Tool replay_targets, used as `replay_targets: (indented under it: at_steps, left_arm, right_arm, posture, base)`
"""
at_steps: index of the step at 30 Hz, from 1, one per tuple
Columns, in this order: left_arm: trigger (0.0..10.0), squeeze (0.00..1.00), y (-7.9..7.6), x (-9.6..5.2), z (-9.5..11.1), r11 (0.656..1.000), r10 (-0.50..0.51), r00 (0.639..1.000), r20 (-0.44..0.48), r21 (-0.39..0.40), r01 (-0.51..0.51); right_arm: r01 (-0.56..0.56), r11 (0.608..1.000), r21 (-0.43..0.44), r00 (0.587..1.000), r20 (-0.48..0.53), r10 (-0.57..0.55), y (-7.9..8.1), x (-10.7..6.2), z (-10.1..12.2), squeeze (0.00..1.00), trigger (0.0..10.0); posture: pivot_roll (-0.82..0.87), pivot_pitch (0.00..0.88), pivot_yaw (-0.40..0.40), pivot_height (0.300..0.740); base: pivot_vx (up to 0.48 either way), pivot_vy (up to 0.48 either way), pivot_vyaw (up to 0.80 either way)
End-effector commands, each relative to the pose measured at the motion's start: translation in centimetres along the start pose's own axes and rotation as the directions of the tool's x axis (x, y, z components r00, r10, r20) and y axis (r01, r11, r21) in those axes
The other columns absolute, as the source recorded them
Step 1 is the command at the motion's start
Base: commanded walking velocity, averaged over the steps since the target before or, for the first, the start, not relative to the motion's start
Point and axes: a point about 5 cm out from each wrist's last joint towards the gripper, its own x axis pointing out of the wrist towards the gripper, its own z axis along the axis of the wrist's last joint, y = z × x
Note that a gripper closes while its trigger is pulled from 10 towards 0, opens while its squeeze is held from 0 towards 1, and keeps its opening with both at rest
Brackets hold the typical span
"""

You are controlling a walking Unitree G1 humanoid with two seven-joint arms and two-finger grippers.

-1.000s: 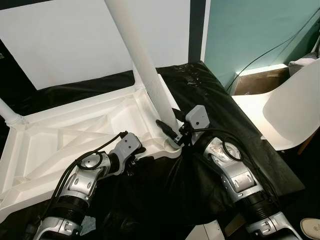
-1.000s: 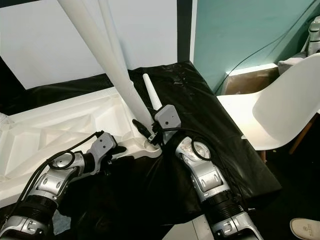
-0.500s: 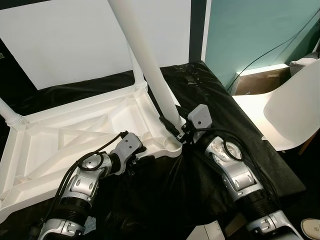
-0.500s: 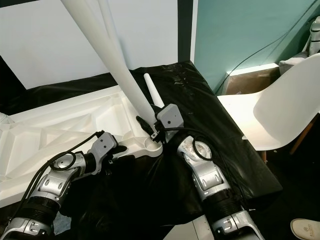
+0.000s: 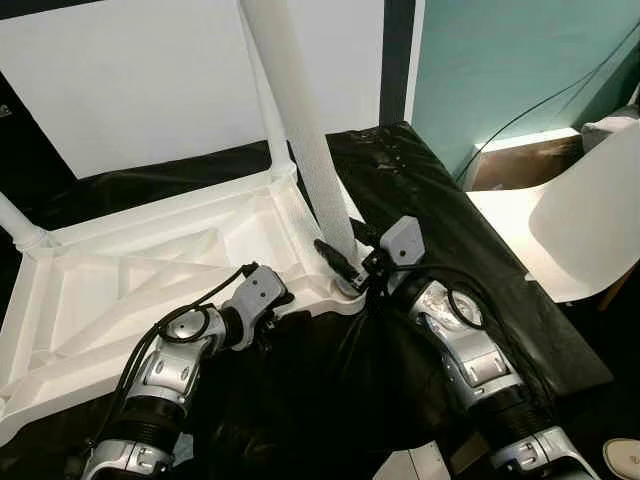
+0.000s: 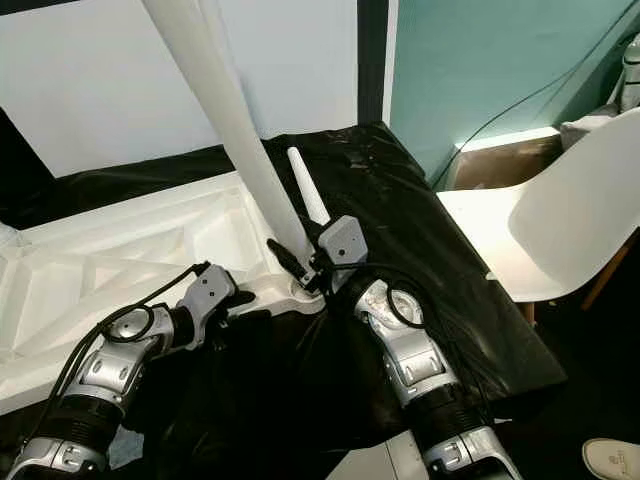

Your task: Building children table

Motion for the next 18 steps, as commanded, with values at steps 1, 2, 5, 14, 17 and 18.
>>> replay_targets:
  at_steps: [1,2,5,14,17,18]
  left_arm:
    - [10.0,0.0,1.1,-0.4,-1.2,0.967,0.249,0.967,-0.048,-0.037,-0.251]
    - [10.0,0.0,1.2,-0.4,-1.2,0.967,0.251,0.967,-0.048,-0.037,-0.252]
    - [10.0,0.0,1.2,-0.4,-1.2,0.966,0.253,0.966,-0.047,-0.036,-0.254]
    - [10.0,0.0,1.1,-0.2,-1.1,0.967,0.251,0.967,-0.04,-0.035,-0.253]
    - [10.0,0.0,1.1,-0.1,-1.1,0.967,0.25,0.968,-0.039,-0.035,-0.251]
    - [10.0,0.0,1.1,-0.1,-1.1,0.967,0.249,0.968,-0.038,-0.035,-0.25]
  right_arm:
    - [-0.033,0.999,0.029,0.996,-0.079,0.035,0.4,-0.7,-1.6,0.0,10.0]
    - [-0.056,0.998,0.022,0.995,-0.083,0.057,0.6,-0.9,-1.7,0.0,10.0]
    - [-0.078,0.997,0.01,0.993,-0.09,0.078,0.8,-1.1,-1.8,0.0,10.0]
    - [-0.066,0.997,0.028,0.988,-0.14,0.069,0.7,-3.0,-2.6,0.0,10.0]
    - [-0.054,0.998,0.034,0.987,-0.148,0.058,0.6,-3.4,-2.7,0.0,10.0]
    - [-0.048,0.998,0.038,0.987,-0.15,0.053,0.5,-3.6,-2.7,0.0,10.0]
  posture:
    - [-0.05,0.0,0.066,0.74]
    - [-0.05,0.0,0.065,0.74]
    - [-0.05,0.0,0.064,0.74]
    - [-0.06,0.0,0.064,0.74]
    - [-0.06,0.0,0.064,0.74]
    - [-0.08,0.0,0.072,0.74]
  base:
    - [0.0,0.0,0.0]
    - [0.0,0.0,0.0]
    - [0.0,0.0,0.0]
    - [0.0,0.0,0.0]
    - [0.0,0.0,0.0]
    - [0.0,0.0,0.0]
